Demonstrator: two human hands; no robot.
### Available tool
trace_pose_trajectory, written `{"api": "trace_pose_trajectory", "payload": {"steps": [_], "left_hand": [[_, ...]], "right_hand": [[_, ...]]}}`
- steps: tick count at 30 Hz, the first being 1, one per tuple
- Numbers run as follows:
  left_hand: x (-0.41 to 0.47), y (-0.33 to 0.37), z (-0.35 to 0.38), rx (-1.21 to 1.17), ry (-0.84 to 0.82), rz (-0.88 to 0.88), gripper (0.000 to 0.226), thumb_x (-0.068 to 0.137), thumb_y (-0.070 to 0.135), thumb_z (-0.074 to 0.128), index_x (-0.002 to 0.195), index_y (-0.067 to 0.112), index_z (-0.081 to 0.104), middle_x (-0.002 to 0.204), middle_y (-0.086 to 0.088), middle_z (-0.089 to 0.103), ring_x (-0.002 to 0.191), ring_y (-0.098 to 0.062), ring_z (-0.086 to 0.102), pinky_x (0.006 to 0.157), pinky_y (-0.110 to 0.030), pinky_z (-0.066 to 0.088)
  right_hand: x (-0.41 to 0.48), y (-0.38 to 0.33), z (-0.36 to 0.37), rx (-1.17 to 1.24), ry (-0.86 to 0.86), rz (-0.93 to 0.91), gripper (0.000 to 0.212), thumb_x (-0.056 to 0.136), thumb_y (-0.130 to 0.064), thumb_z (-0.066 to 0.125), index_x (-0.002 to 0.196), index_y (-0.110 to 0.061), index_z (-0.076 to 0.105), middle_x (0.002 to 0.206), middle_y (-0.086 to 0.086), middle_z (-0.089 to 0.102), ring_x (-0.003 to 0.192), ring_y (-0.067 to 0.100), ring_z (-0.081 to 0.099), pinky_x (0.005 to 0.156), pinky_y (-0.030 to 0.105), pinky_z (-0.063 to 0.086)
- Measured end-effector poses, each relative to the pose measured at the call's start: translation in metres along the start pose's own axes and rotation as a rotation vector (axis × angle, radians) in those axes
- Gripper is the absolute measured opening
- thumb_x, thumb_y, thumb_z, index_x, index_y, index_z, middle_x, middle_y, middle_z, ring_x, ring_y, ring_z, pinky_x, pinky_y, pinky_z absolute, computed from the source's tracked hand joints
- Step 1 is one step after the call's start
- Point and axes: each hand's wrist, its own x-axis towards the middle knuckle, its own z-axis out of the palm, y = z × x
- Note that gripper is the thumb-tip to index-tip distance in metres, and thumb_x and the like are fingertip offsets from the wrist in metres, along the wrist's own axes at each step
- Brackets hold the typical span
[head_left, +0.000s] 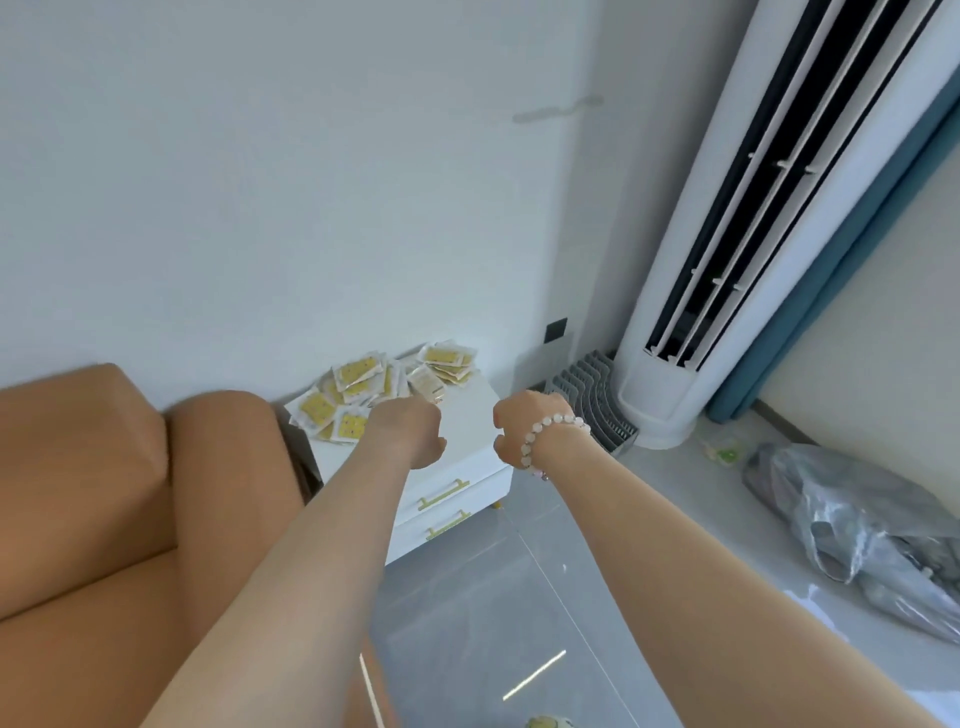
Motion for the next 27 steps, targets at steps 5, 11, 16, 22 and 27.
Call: {"api": "trace_pose_trajectory", "payload": {"steps": [5,11,16,22,27], "left_hand": [[0.041,-0.03,0.022,-0.107,-0.069,-0.069,0.035,0.097,0.029,0.038,0.123,0.012,0.054,0.121,-0.005,0.057,0.11,-0.024,0.056,0.08,-0.032,0.045],[0.111,-0.06,0.037,-0.142,-0.12,-0.161,0.027,0.095,0.024,0.04,0.112,0.008,0.055,0.104,-0.005,0.055,0.098,-0.024,0.059,0.068,-0.029,0.039],[0.181,-0.077,0.035,-0.219,-0.154,-0.189,0.033,0.097,0.029,0.04,0.123,0.011,0.05,0.119,-0.005,0.056,0.107,-0.023,0.056,0.078,-0.031,0.043],[0.254,-0.115,0.044,-0.37,-0.248,-0.304,0.04,0.097,0.034,0.04,0.132,0.013,0.044,0.126,-0.005,0.055,0.112,-0.025,0.054,0.085,-0.034,0.044],[0.276,-0.148,0.08,-0.541,-0.276,-0.505,0.045,0.095,0.034,0.044,0.133,0.01,0.038,0.118,-0.006,0.057,0.107,-0.026,0.056,0.073,-0.031,0.041]], "right_hand": [[0.063,-0.003,-0.003,0.003,-0.002,-0.062,0.031,0.088,-0.017,0.05,0.117,-0.018,0.062,0.114,0.001,0.064,0.099,0.02,0.061,0.077,0.026,0.035],[0.158,-0.006,-0.013,-0.04,-0.092,-0.171,0.033,0.084,-0.013,0.051,0.113,-0.018,0.066,0.108,0.001,0.066,0.092,0.019,0.064,0.072,0.024,0.042],[0.25,-0.002,-0.034,-0.065,-0.128,-0.222,0.012,0.081,-0.011,0.054,0.087,-0.015,0.063,0.065,-0.002,0.052,0.066,0.02,0.056,0.062,0.023,0.045],[0.34,0.004,-0.024,-0.117,-0.233,-0.272,0.011,0.082,-0.011,0.053,0.085,-0.016,0.062,0.069,-0.002,0.055,0.061,0.016,0.052,0.054,0.021,0.038],[0.389,-0.014,0.008,-0.059,-0.327,-0.326,0.031,0.088,-0.013,0.048,0.116,-0.014,0.062,0.109,0.002,0.063,0.093,0.02,0.063,0.071,0.025,0.046]]}}
